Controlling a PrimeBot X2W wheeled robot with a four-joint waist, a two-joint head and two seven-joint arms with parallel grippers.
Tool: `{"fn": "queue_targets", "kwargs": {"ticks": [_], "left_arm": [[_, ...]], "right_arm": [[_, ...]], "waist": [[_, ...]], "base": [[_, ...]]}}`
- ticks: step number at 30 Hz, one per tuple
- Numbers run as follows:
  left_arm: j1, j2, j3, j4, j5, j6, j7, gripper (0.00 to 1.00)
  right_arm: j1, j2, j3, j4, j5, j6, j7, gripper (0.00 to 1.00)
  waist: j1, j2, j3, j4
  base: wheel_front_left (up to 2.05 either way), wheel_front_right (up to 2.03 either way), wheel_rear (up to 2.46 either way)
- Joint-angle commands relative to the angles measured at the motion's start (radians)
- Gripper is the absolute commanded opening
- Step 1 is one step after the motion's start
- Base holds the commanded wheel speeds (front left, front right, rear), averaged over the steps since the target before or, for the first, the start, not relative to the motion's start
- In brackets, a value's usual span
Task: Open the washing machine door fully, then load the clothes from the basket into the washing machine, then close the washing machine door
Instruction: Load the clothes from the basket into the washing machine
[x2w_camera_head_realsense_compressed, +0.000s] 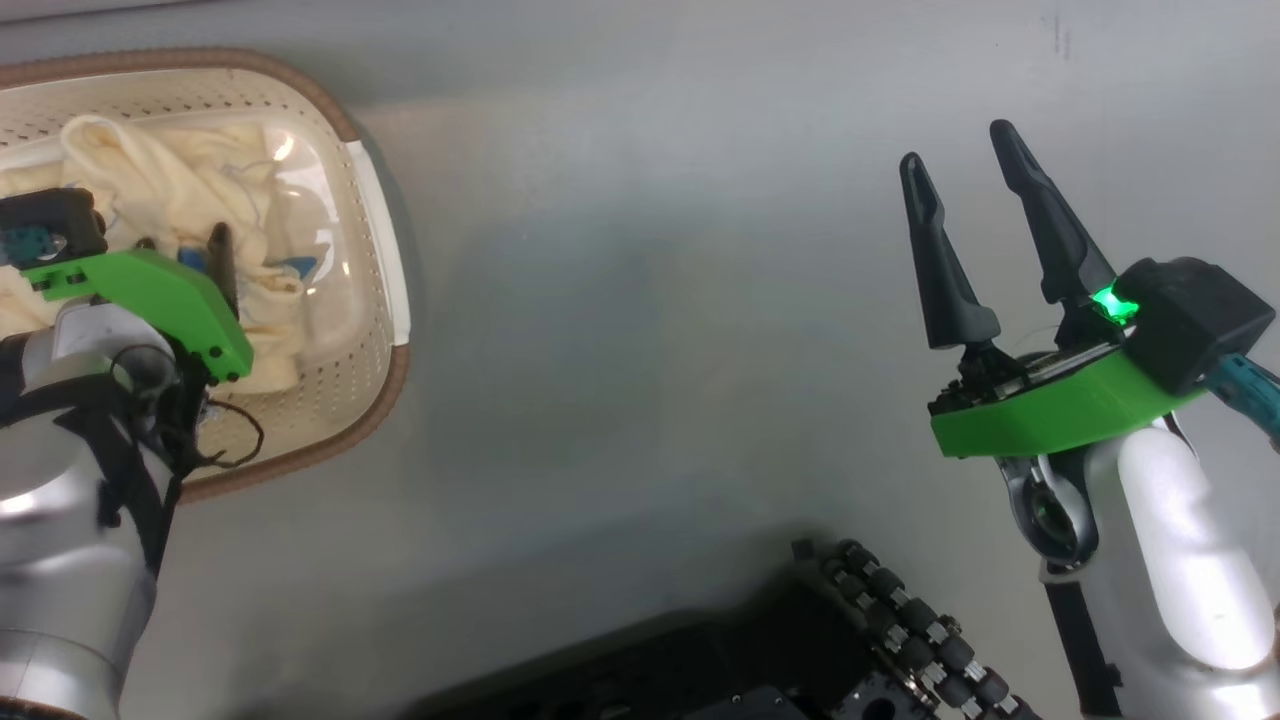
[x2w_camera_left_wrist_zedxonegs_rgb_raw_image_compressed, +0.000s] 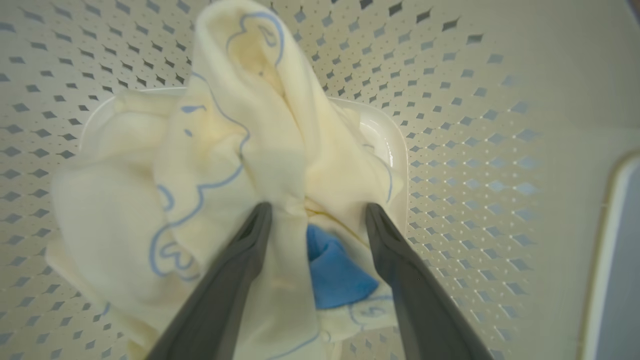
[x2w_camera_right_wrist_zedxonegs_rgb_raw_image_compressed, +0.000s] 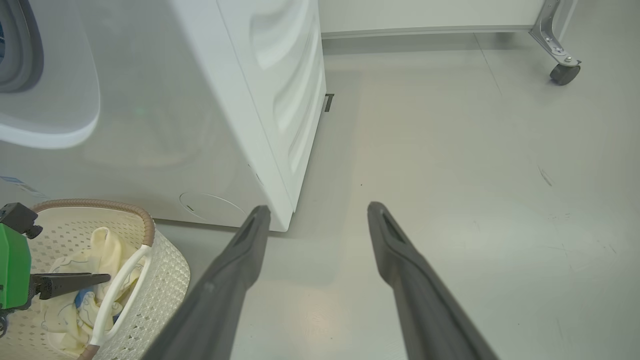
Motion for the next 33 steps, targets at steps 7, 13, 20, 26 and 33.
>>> {"fn": "queue_targets", "kwargs": {"ticks": [7,13,20,26,33], "left_arm": [[-0.034,0.045,-0.001,0.074,-0.036,0.001,0.037,0.24],[-0.062,0.041,-0.002,0.136,-0.045,0.001,0.023,0.0],[-0.061,0.033,-0.013,0.16,-0.058,0.001,-0.021,0.0],[-0.049,0.024,-0.026,0.168,-0.051,0.001,-0.105,0.0],[-0.03,0.008,-0.041,0.168,-0.033,0.013,-0.222,0.0]], "right_arm": [[0.009,-0.01,0.036,-0.031,0.017,-0.003,-0.009,1.0],[0.001,-0.01,0.046,-0.029,0.027,-0.003,-0.009,1.0],[0.001,-0.01,0.036,-0.024,0.03,-0.003,-0.009,1.0],[0.009,-0.01,0.017,-0.021,0.022,-0.003,-0.009,1.0],[0.025,-0.01,-0.014,-0.024,0.001,-0.003,-0.009,1.0]], "waist": [[-0.0001,0.0001,0.043,-0.021],[-0.0001,0.0001,0.051,-0.034],[-0.0001,0.0001,0.037,-0.03],[-0.0001,0.0001,0.003,-0.008],[-0.0001,0.0001,-0.051,0.024]], "base": [[0.0,0.0,0.0],[0.0,0.0,0.0],[0.0,0.0,0.0],[0.0,0.0,0.0],[0.0,0.0,0.0]]}}
